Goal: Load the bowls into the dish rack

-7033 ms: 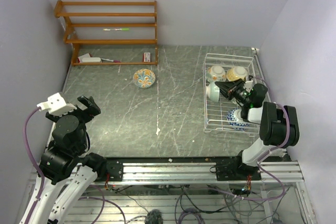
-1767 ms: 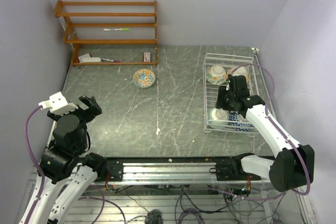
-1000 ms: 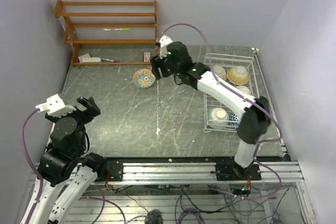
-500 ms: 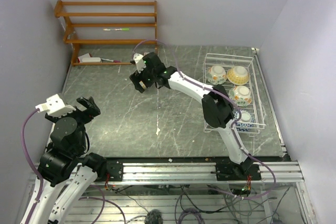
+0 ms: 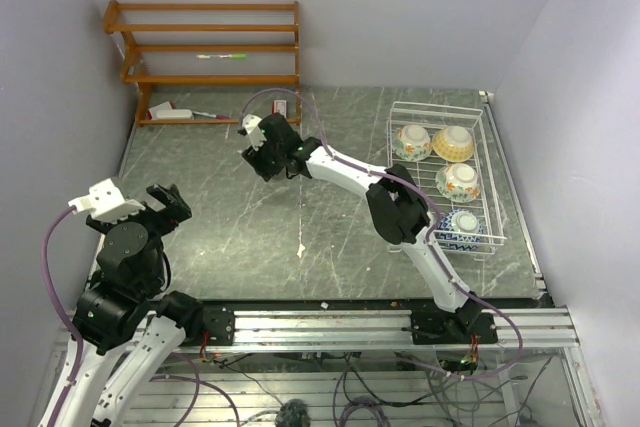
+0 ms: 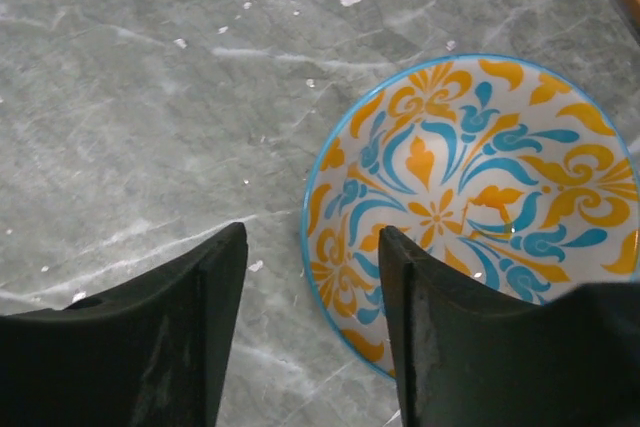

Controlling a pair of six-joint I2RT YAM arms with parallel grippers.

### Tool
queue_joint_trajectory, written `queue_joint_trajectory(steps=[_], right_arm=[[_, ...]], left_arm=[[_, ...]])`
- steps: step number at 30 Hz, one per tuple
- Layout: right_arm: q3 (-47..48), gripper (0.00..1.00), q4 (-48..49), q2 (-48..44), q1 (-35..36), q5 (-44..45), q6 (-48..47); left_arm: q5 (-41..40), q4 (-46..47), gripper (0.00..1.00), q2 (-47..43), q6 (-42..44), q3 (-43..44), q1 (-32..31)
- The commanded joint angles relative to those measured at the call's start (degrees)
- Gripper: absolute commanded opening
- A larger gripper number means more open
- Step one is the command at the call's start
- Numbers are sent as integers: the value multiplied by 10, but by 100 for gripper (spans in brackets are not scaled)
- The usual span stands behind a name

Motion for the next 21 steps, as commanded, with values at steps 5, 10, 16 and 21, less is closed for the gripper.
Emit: queue_joint_trajectory(steps=[5, 10, 16, 21], right_arm=[[1, 46, 34, 22, 0, 51, -5], [-7, 28, 38, 22, 0, 64, 0], [-57, 15, 82, -22, -1, 45, 15], [-121, 8, 137, -101, -3, -23, 63]], left_arm=[[-14, 2, 98, 2, -1, 0, 4], [-15, 1, 98, -1, -3, 0, 4], [-14, 1, 98, 0, -3, 0, 4], [-15, 0, 98, -1, -4, 0, 4]])
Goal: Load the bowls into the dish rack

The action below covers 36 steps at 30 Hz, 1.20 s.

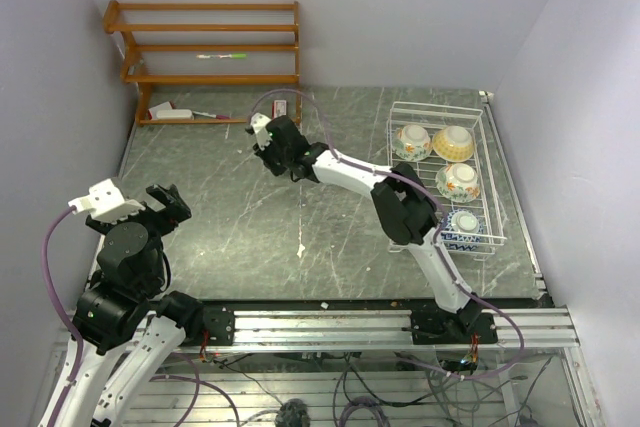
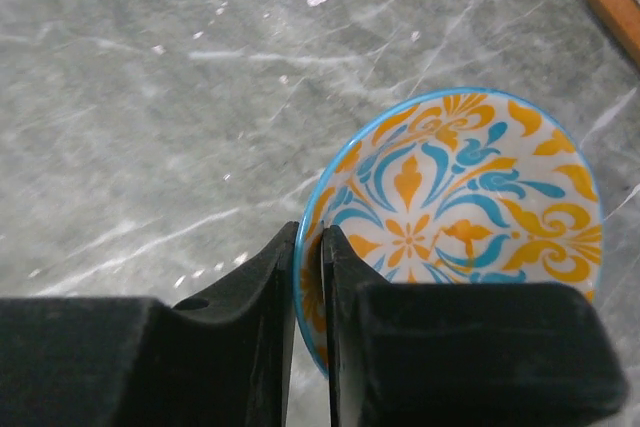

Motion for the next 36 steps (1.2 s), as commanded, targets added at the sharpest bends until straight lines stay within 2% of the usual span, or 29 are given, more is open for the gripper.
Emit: queue_joint_trajectory(steps=[1, 4, 10, 14, 16, 23, 27, 33, 36], right_arm=[[-66, 7, 70, -98, -3, -73, 63], [-141, 6, 133, -174, -21, -127, 130], [-303, 6, 292, -331, -103, -276, 284], [-384, 6, 343, -407, -159, -364, 355], [-423, 6, 356, -447, -182, -384, 383], [-550, 6, 380, -598, -332, -438, 455], [-595, 7, 353, -668, -420, -472, 479], [-687, 8, 395, -712, -508, -521, 560], [-743, 8, 489, -704, -549, -542, 641]], left_arm=[[-11, 2, 98, -2, -5, 1, 4], [-11, 2, 98, -4, -6, 0, 4], [-5, 10, 98, -1, 0, -1, 4], [-4, 13, 98, 0, 2, -1, 4], [-3, 14, 98, -2, 2, -2, 4], [1, 17, 98, 1, 3, -2, 4], [4, 15, 98, 4, 0, -1, 4], [5, 19, 98, 5, 2, -2, 4], [10, 19, 98, 7, 2, -2, 4]])
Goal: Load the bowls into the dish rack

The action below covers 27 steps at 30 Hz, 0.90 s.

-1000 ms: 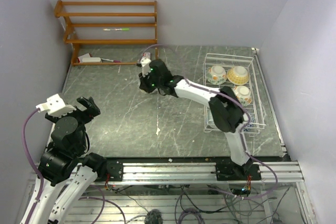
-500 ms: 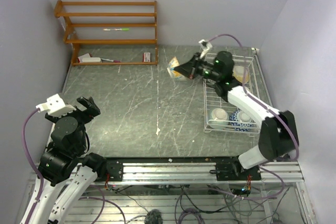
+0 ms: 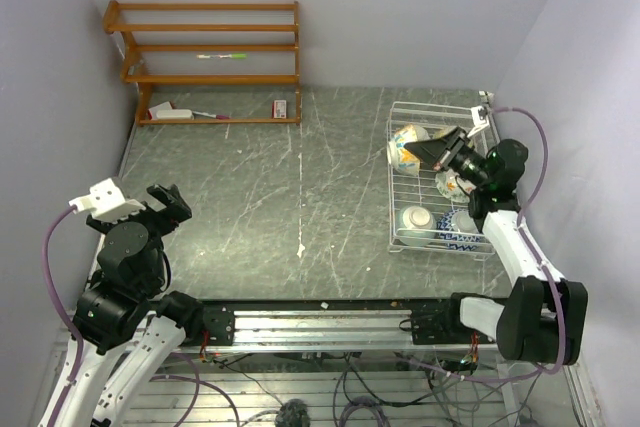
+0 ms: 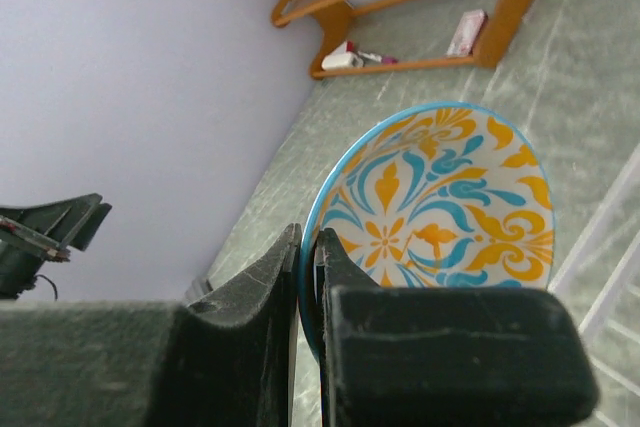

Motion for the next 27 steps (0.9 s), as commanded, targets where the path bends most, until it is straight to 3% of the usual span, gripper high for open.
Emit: queue_joint_trajectory(steps=[1, 9, 10, 17, 27], right_arm=[[-74, 8, 173, 19, -57, -57, 149], [-186, 8, 747, 235, -124, -61, 537], [-185, 8, 768, 260, -125, -61, 549], [-181, 9, 729, 302, -138, -36, 504], [-127, 11, 288, 213, -138, -4, 220]], left_arm=[[8, 18, 98, 7, 1, -1, 4], [8, 23, 98, 12, 5, -2, 4], [8, 22, 98, 13, 6, -2, 4], [1, 17, 98, 7, 2, -2, 4], [-5, 15, 98, 9, 2, -2, 4]])
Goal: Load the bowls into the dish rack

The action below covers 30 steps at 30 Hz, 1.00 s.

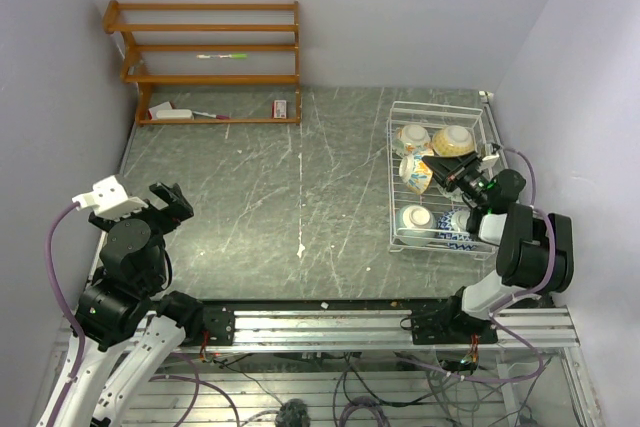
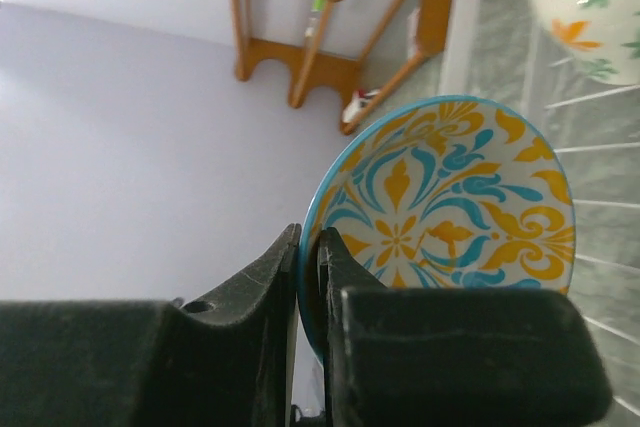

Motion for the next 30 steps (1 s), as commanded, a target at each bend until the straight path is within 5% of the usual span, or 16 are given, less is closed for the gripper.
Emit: queue_joint_trajectory(steps=[1, 15, 30], right_arm=[[49, 11, -207, -42, -6, 28, -161], [85, 13, -286, -45, 24, 71, -178], [47, 13, -175, -5, 66, 109, -40]], left_arm=[[-10, 13, 98, -2, 3, -1, 4], [-12, 8, 98, -9, -1, -1, 4], [-15, 6, 98, -13, -3, 0, 4]])
